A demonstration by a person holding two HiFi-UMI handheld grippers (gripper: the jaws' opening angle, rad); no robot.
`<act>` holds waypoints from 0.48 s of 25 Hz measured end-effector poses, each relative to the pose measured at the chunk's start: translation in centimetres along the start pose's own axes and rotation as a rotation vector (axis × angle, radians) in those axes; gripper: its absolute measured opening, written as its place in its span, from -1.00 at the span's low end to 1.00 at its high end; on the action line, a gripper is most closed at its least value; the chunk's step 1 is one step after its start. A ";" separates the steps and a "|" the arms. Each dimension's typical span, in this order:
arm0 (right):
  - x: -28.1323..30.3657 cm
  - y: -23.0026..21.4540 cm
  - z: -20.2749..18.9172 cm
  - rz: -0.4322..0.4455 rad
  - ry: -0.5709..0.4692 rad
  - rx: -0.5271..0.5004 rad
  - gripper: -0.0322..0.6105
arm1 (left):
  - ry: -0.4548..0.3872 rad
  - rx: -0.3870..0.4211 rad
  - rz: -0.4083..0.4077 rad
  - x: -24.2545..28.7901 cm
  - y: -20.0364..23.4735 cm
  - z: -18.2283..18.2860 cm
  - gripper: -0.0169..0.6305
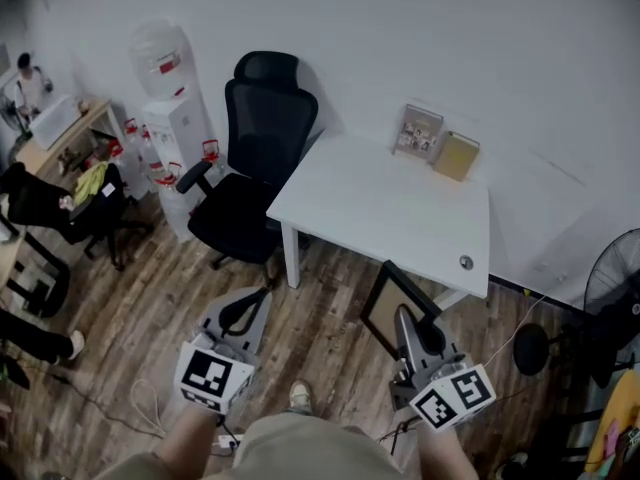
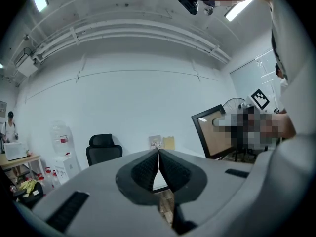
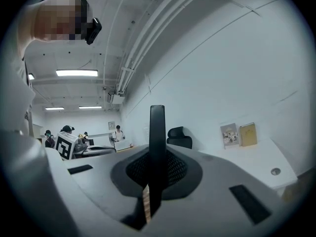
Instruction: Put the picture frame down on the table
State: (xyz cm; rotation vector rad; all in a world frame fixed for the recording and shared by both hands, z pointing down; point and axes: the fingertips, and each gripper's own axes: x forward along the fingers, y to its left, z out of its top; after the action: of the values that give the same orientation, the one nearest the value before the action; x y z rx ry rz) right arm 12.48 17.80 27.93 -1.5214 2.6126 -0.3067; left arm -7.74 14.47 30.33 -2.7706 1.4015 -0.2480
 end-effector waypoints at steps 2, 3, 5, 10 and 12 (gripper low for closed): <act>2.3 -0.2 0.3 0.000 -0.008 -0.006 -0.80 | -0.012 0.000 0.002 1.0 1.9 0.1 -0.88; 3.3 -0.3 0.4 0.000 -0.010 -0.006 -0.80 | -0.015 0.000 0.006 1.5 2.8 0.2 -0.88; 5.2 -0.4 0.4 0.005 -0.007 0.006 -0.80 | -0.018 -0.005 0.016 2.2 4.6 0.1 -0.88; 8.6 -1.1 0.2 0.019 0.021 0.035 -0.80 | -0.027 -0.039 0.041 3.2 7.5 -0.3 -0.88; 9.8 -1.9 0.0 0.019 0.033 0.048 -0.80 | -0.033 -0.051 0.050 3.8 8.3 -0.5 -0.88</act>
State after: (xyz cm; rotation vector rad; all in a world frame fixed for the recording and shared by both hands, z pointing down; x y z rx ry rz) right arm 9.19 8.40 28.51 -1.4884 2.6230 -0.3934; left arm -12.23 6.46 30.51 -2.7612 1.4878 -0.1668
